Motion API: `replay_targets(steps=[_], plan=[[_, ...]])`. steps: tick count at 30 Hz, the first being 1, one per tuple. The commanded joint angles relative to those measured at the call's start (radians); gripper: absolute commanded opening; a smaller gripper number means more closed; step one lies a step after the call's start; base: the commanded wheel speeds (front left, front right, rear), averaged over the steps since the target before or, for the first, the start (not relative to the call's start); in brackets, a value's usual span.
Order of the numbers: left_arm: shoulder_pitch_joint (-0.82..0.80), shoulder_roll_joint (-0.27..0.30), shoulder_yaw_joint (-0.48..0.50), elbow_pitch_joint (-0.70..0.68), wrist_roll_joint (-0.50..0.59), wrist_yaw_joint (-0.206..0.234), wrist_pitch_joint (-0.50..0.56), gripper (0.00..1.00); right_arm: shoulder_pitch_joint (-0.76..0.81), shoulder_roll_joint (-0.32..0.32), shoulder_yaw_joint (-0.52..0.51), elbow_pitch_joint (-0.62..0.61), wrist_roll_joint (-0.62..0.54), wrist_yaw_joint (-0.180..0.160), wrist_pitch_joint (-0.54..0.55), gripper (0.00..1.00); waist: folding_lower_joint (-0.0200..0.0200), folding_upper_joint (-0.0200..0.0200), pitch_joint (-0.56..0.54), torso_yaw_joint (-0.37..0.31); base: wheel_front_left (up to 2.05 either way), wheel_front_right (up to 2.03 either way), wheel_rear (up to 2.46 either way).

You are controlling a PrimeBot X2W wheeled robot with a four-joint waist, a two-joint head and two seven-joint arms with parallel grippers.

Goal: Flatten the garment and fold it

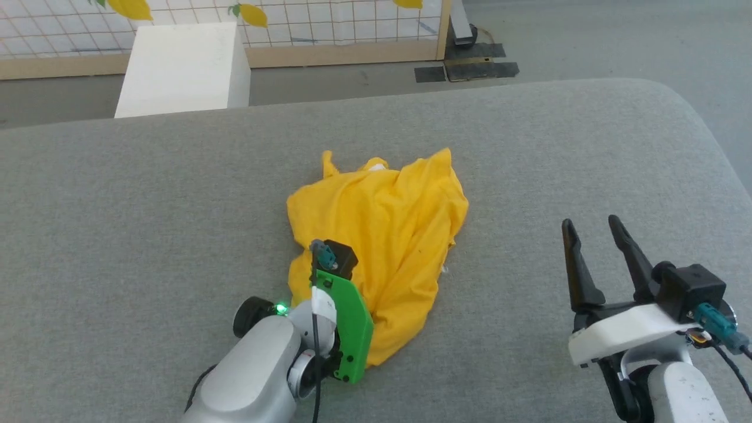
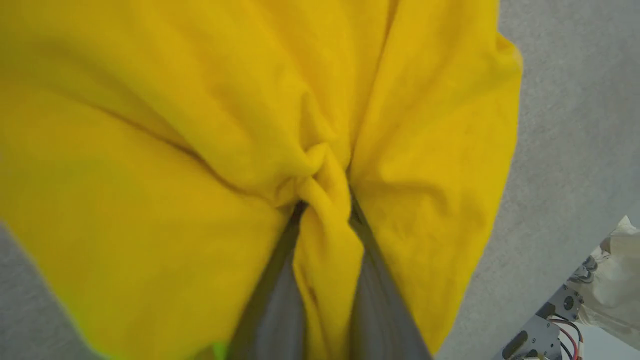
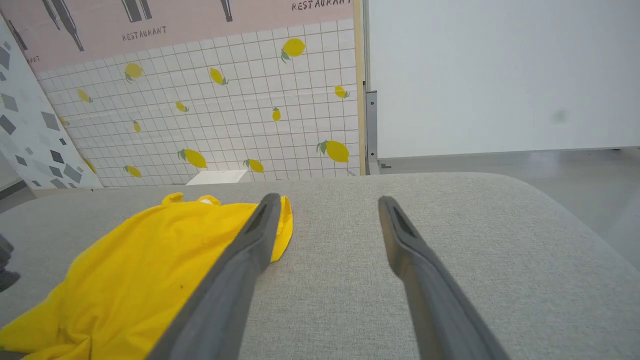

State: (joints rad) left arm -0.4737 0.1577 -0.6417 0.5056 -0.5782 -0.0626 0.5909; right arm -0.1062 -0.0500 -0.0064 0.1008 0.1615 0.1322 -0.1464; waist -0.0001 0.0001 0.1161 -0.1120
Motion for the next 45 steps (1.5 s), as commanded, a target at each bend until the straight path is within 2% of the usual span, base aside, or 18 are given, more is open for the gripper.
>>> replay_targets(steps=[1, 5, 9, 12, 15, 17, 22, 25, 31, 36, 40, 44, 45], plan=[[0.033, 0.002, -0.001, -0.005, -0.012, -0.002, 0.008, 1.00, 0.010, 0.000, 0.005, -0.005, 0.005, -0.002, 0.006, 1.00, 0.0001, -0.0001, -0.005, 0.011, 0.00, 0.00, 0.00], [0.047, 0.002, 0.041, -0.081, -0.012, 0.016, -0.117, 1.00, 0.012, 0.000, 0.009, -0.013, 0.001, -0.002, 0.015, 1.00, 0.0001, -0.0001, -0.014, 0.030, 0.00, 0.00, 0.00], [0.052, 0.017, 0.111, -0.181, 0.035, 0.046, -0.381, 1.00, 0.014, 0.000, 0.010, -0.024, -0.004, -0.002, 0.024, 1.00, 0.0001, -0.0001, -0.023, 0.046, 0.00, 0.00, 0.00], [0.068, 0.037, 0.171, -0.237, 0.079, 0.086, -0.583, 1.00, 0.013, 0.000, 0.012, -0.033, -0.010, -0.002, 0.030, 1.00, 0.0001, -0.0001, -0.025, 0.056, 0.00, 0.00, 0.00], [0.100, 0.058, 0.227, -0.271, 0.105, 0.122, -0.744, 1.00, 0.006, 0.000, 0.013, -0.041, -0.016, -0.002, 0.037, 1.00, 0.0001, -0.0001, -0.026, 0.064, 0.00, 0.00, 0.00], [0.130, 0.073, 0.263, -0.284, 0.115, 0.141, -0.812, 1.00, 0.001, 0.000, 0.007, -0.047, -0.020, -0.002, 0.042, 1.00, 0.0001, -0.0001, -0.025, 0.073, 0.00, 0.00, 0.00], [0.207, 0.105, 0.367, -0.329, 0.163, 0.176, -0.851, 1.00, -0.035, 0.000, -0.017, -0.052, -0.031, -0.002, 0.070, 1.00, 0.0001, -0.0001, -0.004, 0.102, 0.00, 0.00, 0.00], [0.256, 0.097, 0.430, -0.391, 0.204, 0.172, -0.852, 1.00, -0.077, 0.000, -0.023, -0.028, -0.041, -0.002, 0.111, 1.00, 0.0001, -0.0001, 0.019, 0.119, 0.00, 0.00, 0.00], [0.328, 0.039, 0.511, -0.458, 0.262, 0.127, -0.852, 1.00, -0.230, 0.000, -0.040, 0.124, -0.060, -0.002, 0.267, 1.00, 0.0001, -0.0001, 0.081, 0.170, 0.00, 0.00, 0.00], [0.333, -0.030, 0.549, -0.482, 0.308, 0.092, -0.852, 1.00, -0.367, -0.001, -0.079, 0.291, -0.111, -0.002, 0.470, 1.00, 0.0001, -0.0001, 0.141, 0.233, 0.00, 0.00, 0.00], [0.322, -0.067, 0.572, -0.477, 0.334, 0.060, -0.853, 1.00, -0.435, -0.001, -0.117, 0.401, -0.140, -0.002, 0.601, 1.00, 0.0001, -0.0001, 0.172, 0.280, 0.00, 0.00, 0.00], [0.313, -0.090, 0.589, -0.471, 0.349, 0.031, -0.853, 1.00, -0.483, -0.001, -0.167, 0.467, -0.157, -0.002, 0.681, 1.00, 0.0001, -0.0001, 0.194, 0.309, 0.00, 0.00, 0.00], [0.313, -0.097, 0.593, -0.466, 0.356, 0.021, -0.853, 1.00, -0.496, -0.001, -0.183, 0.499, -0.163, -0.002, 0.737, 1.00, 0.0001, -0.0001, 0.195, 0.315, 0.00, 0.00, 0.00]])
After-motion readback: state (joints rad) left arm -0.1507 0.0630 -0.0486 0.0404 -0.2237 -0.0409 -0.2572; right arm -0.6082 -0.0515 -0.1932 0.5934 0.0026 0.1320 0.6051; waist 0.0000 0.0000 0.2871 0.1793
